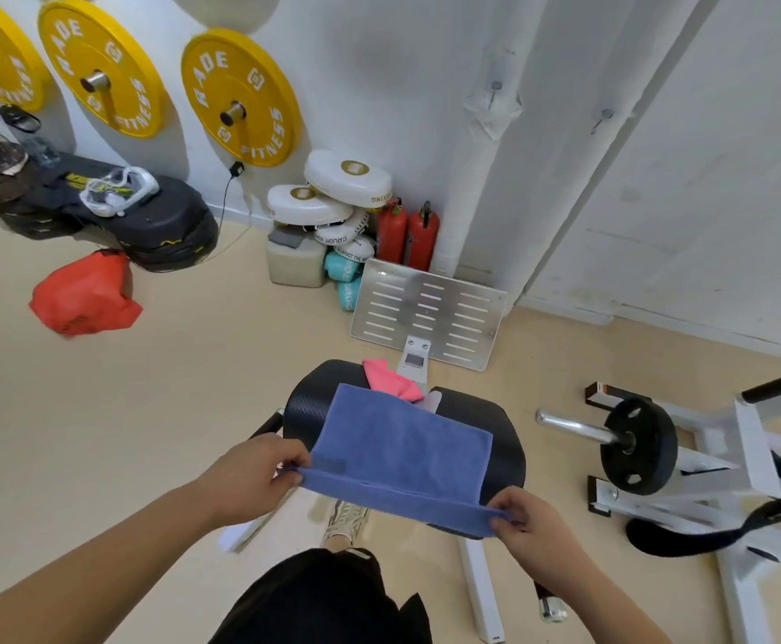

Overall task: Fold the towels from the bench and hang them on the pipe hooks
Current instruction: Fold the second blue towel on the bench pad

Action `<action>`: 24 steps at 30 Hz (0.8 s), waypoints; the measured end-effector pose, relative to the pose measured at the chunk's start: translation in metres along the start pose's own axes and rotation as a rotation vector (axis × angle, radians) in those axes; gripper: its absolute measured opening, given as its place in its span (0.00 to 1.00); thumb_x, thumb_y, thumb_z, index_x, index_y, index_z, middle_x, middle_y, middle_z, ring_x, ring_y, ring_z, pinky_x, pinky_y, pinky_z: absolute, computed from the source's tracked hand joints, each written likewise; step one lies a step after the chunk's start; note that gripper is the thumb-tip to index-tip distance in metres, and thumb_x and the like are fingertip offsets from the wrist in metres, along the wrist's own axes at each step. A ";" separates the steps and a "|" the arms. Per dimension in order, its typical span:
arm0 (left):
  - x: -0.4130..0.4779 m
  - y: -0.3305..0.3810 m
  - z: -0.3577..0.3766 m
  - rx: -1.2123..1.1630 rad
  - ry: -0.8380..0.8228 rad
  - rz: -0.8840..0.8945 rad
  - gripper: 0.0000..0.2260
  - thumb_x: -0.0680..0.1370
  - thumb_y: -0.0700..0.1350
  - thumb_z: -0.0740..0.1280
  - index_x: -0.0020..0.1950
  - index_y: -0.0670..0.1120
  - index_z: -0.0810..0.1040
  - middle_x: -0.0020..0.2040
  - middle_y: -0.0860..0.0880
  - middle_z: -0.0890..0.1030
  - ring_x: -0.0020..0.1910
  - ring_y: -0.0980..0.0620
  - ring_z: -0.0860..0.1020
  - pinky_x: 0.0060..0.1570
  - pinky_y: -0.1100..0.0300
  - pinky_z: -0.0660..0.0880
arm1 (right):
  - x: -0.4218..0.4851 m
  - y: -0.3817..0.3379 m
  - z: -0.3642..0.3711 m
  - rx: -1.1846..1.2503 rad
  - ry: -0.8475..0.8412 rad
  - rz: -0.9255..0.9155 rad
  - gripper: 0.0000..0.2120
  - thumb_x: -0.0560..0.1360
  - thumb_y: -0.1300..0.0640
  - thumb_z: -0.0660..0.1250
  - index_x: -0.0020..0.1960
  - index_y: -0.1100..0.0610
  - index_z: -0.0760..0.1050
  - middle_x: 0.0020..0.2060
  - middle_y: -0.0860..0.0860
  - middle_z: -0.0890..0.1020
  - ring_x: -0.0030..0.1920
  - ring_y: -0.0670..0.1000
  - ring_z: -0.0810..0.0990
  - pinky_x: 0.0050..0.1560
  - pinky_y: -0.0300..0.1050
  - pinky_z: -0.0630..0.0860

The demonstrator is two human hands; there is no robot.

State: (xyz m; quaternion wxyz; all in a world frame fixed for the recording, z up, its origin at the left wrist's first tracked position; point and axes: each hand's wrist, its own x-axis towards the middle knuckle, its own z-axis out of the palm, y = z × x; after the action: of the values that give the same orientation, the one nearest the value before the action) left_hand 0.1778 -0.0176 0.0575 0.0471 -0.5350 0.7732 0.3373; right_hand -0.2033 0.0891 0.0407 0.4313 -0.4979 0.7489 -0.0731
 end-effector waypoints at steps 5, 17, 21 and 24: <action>0.066 0.004 -0.006 -0.217 0.080 -0.090 0.09 0.81 0.40 0.63 0.46 0.54 0.76 0.45 0.54 0.81 0.44 0.54 0.77 0.42 0.61 0.74 | 0.044 -0.016 -0.006 0.183 0.106 0.048 0.04 0.83 0.57 0.63 0.52 0.53 0.76 0.46 0.53 0.81 0.48 0.52 0.81 0.45 0.40 0.77; 0.207 -0.025 -0.004 -0.103 -0.107 -0.174 0.07 0.81 0.44 0.62 0.50 0.55 0.76 0.47 0.56 0.82 0.46 0.53 0.79 0.51 0.53 0.78 | 0.159 -0.015 -0.008 0.164 0.127 0.279 0.04 0.83 0.56 0.62 0.56 0.53 0.75 0.44 0.48 0.80 0.44 0.47 0.79 0.42 0.37 0.73; 0.228 -0.030 -0.001 -0.014 -0.230 -0.144 0.05 0.80 0.46 0.61 0.50 0.56 0.74 0.51 0.56 0.77 0.47 0.54 0.78 0.53 0.53 0.78 | 0.177 -0.010 -0.012 0.051 0.025 0.341 0.05 0.82 0.56 0.63 0.57 0.52 0.75 0.46 0.49 0.81 0.46 0.49 0.80 0.49 0.42 0.77; 0.232 -0.031 0.000 0.004 -0.304 -0.126 0.15 0.76 0.49 0.63 0.63 0.56 0.73 0.59 0.56 0.73 0.53 0.52 0.79 0.55 0.53 0.78 | 0.181 -0.012 -0.011 0.043 0.007 0.345 0.16 0.79 0.58 0.66 0.66 0.52 0.74 0.57 0.51 0.82 0.55 0.53 0.81 0.56 0.44 0.77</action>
State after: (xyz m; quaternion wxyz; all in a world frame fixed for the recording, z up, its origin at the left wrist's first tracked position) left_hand 0.1065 -0.2087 -0.0577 0.1860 -0.5251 0.7226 0.4092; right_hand -0.2273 -0.0664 -0.0495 0.4455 -0.3526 0.8228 -0.0157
